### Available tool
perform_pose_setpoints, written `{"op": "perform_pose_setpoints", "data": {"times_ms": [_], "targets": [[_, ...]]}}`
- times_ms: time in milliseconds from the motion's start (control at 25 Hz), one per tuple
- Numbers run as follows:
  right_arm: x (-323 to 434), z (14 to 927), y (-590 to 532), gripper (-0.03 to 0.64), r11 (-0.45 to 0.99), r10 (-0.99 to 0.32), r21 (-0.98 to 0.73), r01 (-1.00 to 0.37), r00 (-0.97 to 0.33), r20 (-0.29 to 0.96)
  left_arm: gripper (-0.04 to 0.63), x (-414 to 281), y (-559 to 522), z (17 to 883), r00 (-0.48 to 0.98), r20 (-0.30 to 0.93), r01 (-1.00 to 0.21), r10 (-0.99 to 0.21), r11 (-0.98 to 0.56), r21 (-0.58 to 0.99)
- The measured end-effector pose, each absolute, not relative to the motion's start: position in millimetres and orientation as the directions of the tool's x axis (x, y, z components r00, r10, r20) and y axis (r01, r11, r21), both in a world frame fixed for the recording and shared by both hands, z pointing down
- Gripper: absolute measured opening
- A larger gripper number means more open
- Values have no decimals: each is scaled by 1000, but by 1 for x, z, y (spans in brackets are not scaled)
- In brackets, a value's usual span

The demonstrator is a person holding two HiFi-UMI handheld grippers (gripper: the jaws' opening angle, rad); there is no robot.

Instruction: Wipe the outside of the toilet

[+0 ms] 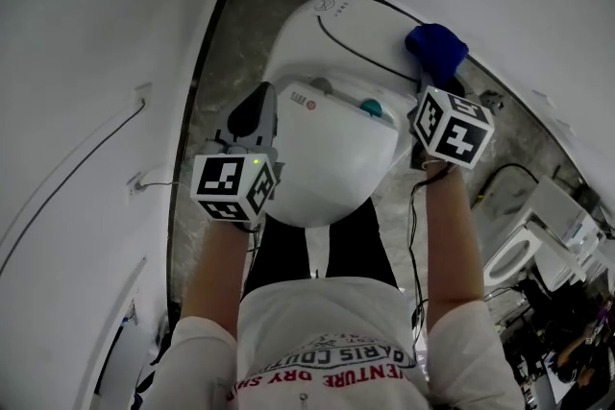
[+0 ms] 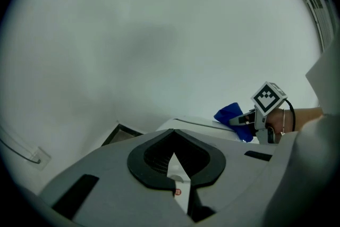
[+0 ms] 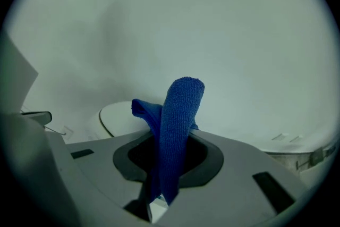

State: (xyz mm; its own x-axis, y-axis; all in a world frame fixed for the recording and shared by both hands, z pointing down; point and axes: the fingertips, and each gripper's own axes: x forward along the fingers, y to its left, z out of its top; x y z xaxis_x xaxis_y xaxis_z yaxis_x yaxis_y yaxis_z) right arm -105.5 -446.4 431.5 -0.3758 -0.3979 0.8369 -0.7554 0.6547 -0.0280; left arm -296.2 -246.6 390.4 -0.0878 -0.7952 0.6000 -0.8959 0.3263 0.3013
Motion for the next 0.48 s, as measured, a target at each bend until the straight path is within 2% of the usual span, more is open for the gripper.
{"op": "perform_pose_setpoints", "data": {"times_ms": [320,480], "targets": [[-162,433,-432,77,754,-396,82,-652,-352,848,6,-323,-231,395,-117,592,-881,-797,359,310],[-189,436,-422,77,825,-388,162,-542,-334,859,6,-336,-218,397,-130,589,-870,-797,377,319]]}}
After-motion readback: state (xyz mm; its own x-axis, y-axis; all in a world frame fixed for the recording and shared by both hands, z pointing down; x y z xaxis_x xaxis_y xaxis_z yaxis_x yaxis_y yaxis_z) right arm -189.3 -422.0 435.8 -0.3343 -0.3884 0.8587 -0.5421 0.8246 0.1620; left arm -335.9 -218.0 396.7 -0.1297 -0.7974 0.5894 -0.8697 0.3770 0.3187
